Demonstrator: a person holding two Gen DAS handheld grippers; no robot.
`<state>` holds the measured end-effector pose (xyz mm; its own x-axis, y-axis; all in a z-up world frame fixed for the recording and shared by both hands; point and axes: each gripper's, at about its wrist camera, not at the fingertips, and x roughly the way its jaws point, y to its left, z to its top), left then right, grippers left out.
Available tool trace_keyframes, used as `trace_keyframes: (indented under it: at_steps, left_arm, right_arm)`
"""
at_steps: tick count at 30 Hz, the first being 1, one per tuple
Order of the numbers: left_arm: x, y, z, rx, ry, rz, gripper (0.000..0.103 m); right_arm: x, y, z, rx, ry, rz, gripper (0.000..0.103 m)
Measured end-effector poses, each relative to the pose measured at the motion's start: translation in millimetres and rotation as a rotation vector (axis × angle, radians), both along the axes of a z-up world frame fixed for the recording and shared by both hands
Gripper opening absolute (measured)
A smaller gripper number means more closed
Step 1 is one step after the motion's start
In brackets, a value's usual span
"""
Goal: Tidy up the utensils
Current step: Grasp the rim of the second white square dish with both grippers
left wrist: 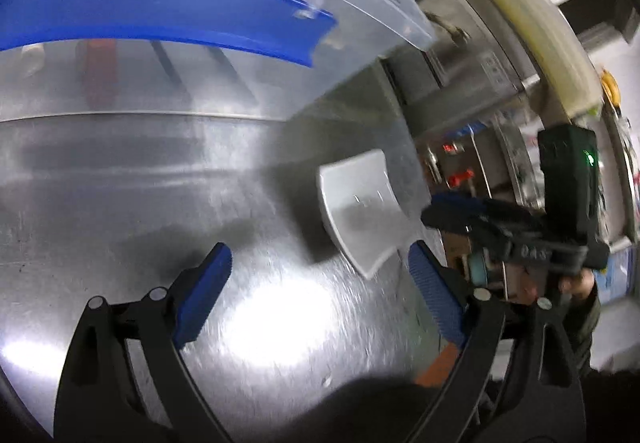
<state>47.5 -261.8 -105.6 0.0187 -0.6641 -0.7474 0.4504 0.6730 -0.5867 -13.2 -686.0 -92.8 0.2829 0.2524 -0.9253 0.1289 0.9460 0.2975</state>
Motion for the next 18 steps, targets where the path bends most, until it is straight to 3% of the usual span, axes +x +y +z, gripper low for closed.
trace_keyframes:
  at_steps: [7,11,13,18]
  left_arm:
    - [-4,-6,-8,0.039,-0.016,0.046,0.095]
    - [-6,-20,-15,0.100,-0.039,0.042,0.095]
    - [-4,-26,-20,0.097,-0.014,0.027,0.095]
    - [-1,-33,-27,0.088,0.018,0.040,0.094]
  right_arm:
    - [17,-11,-7,0.004,0.012,0.037,0.057]
    - [24,-11,-12,0.018,0.016,0.055,0.057]
    - [27,-11,-14,0.017,0.019,0.060,0.048]
    - [28,-12,-21,0.037,0.026,0.064,0.048]
